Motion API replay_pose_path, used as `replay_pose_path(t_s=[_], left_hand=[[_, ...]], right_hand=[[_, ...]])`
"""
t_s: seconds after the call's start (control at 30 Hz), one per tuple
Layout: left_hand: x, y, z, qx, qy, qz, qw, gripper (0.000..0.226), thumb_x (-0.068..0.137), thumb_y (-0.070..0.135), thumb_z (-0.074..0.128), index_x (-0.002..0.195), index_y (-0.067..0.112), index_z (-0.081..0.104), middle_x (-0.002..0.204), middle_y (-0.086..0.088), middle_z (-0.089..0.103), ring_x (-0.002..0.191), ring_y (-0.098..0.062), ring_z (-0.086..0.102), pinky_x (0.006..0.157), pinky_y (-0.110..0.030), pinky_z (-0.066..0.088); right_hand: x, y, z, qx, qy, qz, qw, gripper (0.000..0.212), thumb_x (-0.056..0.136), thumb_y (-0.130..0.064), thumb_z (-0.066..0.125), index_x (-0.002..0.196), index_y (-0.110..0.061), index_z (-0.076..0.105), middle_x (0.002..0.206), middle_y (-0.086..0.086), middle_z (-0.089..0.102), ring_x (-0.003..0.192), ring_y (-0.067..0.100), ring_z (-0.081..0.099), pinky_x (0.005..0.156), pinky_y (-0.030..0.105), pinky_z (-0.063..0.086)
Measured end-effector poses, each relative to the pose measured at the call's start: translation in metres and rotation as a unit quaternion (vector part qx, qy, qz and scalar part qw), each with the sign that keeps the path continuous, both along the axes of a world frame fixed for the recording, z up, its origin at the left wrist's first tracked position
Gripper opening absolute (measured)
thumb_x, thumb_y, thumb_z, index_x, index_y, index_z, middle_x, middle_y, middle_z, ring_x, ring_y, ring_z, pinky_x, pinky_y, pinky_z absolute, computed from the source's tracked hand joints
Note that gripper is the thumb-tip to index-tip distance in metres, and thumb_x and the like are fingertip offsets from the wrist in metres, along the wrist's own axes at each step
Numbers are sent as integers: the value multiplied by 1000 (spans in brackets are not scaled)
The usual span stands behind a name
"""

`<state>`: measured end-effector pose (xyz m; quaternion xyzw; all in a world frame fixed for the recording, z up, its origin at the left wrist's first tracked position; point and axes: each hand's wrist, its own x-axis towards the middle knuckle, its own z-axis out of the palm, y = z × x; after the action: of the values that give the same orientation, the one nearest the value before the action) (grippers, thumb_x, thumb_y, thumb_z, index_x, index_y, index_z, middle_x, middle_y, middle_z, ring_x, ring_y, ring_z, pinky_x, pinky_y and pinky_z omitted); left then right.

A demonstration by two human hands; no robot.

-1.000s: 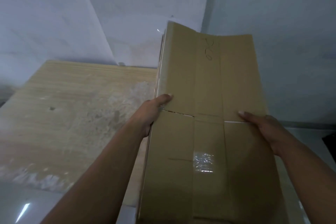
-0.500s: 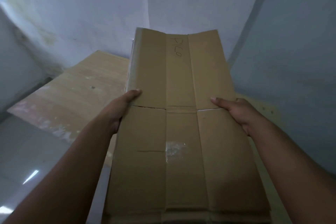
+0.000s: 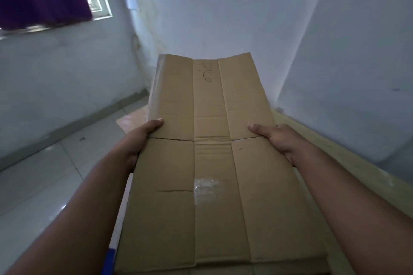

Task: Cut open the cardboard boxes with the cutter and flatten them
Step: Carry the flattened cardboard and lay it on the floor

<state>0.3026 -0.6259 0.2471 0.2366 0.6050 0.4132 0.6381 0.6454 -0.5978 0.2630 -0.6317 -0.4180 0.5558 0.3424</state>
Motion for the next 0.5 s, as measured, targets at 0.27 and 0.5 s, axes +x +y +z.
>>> replay_pose_path(t_s=[0.27, 0.5], left_hand=[[-143, 123, 0, -27, 8, 25, 999, 49, 93, 47, 67, 120, 7, 69, 88, -18, 77, 62, -29, 74, 54, -40, 62], [-225, 198, 15, -46, 13, 48, 998, 42, 95, 46, 65, 115, 9, 68, 85, -17, 77, 61, -28, 74, 51, -39, 61]], right_hand=[[-153, 145, -11, -7, -3, 20, 1000, 62, 65, -42, 91, 107, -3, 68, 95, 13, 77, 84, 31, 76, 83, 55, 59], [-240, 242, -11, -14, 3, 50, 999, 65, 63, -43, 92, 108, -2, 70, 93, 10, 78, 84, 29, 76, 85, 53, 59]])
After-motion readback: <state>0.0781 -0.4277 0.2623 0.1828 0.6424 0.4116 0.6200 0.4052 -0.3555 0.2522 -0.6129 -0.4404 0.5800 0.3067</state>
